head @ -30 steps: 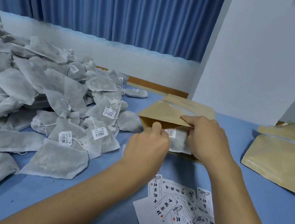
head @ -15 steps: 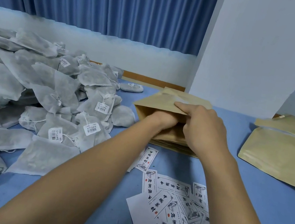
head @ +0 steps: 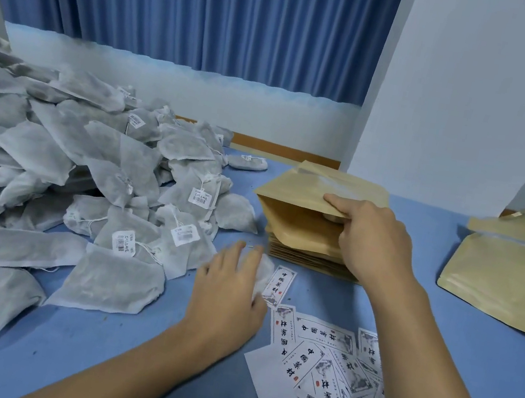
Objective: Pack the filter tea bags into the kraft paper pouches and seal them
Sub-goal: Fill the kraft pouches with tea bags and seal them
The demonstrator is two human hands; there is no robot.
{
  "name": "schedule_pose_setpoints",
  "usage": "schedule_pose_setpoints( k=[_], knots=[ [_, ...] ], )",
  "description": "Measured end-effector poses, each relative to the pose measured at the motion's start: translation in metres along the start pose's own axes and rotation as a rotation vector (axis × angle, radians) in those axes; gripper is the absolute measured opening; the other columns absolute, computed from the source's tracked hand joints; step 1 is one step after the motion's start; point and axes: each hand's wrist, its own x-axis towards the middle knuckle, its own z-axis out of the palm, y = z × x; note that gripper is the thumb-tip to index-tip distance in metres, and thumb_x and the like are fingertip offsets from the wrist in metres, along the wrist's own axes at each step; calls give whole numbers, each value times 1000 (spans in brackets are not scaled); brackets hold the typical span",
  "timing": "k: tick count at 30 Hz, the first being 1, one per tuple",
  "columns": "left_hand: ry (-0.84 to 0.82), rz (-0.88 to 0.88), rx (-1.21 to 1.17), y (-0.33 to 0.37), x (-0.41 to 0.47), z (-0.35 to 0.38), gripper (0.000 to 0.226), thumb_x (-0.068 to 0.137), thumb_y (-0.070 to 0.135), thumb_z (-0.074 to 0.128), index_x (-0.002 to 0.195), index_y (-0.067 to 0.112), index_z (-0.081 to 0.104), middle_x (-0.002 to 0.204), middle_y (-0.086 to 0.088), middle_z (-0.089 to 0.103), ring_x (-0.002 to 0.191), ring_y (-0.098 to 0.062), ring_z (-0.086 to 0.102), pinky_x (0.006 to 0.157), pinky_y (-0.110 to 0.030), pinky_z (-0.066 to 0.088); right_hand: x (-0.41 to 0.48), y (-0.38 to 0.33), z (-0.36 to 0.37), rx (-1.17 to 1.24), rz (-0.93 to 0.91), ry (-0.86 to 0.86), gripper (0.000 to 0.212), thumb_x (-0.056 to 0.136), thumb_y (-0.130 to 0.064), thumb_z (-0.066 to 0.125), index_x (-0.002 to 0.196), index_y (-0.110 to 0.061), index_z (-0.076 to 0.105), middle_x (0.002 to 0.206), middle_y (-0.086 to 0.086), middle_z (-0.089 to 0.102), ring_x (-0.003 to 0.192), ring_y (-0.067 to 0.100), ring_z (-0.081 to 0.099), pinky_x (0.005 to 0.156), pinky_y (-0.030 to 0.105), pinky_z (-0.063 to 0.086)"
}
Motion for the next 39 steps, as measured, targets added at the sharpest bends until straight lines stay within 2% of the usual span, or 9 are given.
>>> schedule_pose_setpoints(
  k=[3, 8, 13, 17, 22, 28, 31, 36, 39],
  knots=[
    [-67, -29, -122, -4, 1, 2, 43, 94, 16, 47, 136, 19, 47, 129, -1, 52, 118, -26, 52, 94, -38, 45, -2, 0, 0, 16, 11, -2, 71, 90, -3, 39, 138, -54, 50, 112, 12, 65, 78, 31, 45, 66, 31, 37],
    [355, -93, -506, -3, 1, -9, 31, 102, 15, 50, 129, 27, 56, 104, 14, 68, 94, -10, 64, 78, -20, 44, -5, 0, -2, 13, 12, 1, 71, 90, -2, 39, 138, -54, 50, 111, 12, 65, 75, 28, 40, 66, 31, 35],
    [750, 324, -524, 3, 12, -23, 21, 96, 0, 60, 116, 3, 66, 120, -6, 64, 114, -20, 61, 98, -28, 47, -3, -1, -5, 11, 21, -10, 69, 91, -5, 40, 138, -55, 49, 114, 12, 64, 82, 32, 47, 68, 32, 36],
    [488, 522, -190, 20, 27, -17, 31, 89, -12, 60, 116, -1, 69, 123, -15, 63, 113, -31, 60, 96, -33, 50, -2, -2, -5, -4, -12, -9, 70, 88, -6, 42, 137, -55, 50, 114, 12, 66, 93, 37, 57, 67, 31, 35],
    [25, 206, 17, 53, 72, -9, 28, 84, -1, 62, 100, 20, 56, 100, -4, 57, 99, -30, 59, 64, -38, 40, -3, -2, -5, 7, -60, -26, 67, 87, -9, 45, 136, -54, 52, 116, 7, 67, 101, 36, 56, 70, 31, 36],
    [61, 8, -10, 75, 145, 13, 25, 99, 20, 48, 123, 19, 54, 126, -7, 56, 119, -27, 53, 103, -35, 42, 1, 5, -8, 103, -60, -5, 71, 89, -2, 42, 135, -55, 53, 122, 8, 66, 102, 39, 56, 73, 34, 43],
    [-119, -58, -117, 71, 164, 23, 33, 105, 26, 40, 133, 15, 52, 138, -13, 52, 130, -31, 47, 113, -40, 34, 1, 7, -10, 130, -69, -3, 69, 89, -4, 43, 132, -56, 54, 122, 9, 66, 104, 40, 57, 82, 38, 49],
    [-175, 50, -582, 78, 154, 18, 25, 99, 11, 48, 121, 10, 61, 127, -11, 62, 122, -28, 55, 109, -37, 39, 1, 9, -6, 62, -33, 23, 72, 85, -3, 42, 136, -53, 53, 121, 12, 64, 108, 39, 55, 77, 36, 42],
    [-60, 199, -437, 58, 122, 10, 32, 91, 7, 49, 119, 11, 64, 116, -12, 67, 110, -31, 59, 93, -28, 43, 3, 12, -6, 63, -7, 30, 73, 83, -3, 42, 133, -54, 55, 120, 12, 65, 102, 40, 58, 76, 35, 43]
  ],
)
